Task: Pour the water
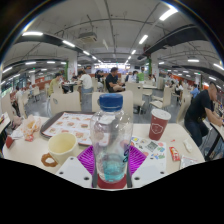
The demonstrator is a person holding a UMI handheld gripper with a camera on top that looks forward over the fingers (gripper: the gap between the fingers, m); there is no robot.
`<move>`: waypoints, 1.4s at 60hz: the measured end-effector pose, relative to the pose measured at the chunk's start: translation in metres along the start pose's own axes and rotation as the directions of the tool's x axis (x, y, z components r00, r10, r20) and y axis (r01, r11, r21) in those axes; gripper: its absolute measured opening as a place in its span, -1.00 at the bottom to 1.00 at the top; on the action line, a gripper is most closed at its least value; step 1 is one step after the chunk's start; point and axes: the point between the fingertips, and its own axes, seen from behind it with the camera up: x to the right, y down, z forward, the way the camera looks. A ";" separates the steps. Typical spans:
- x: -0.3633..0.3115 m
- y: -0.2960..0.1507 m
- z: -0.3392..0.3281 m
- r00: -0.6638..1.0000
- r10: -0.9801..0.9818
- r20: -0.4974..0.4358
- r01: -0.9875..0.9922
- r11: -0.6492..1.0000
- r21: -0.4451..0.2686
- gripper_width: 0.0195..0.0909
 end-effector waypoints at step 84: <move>-0.110 0.024 -0.234 0.989 0.021 -0.143 -0.050 0.978 -0.201 0.84</move>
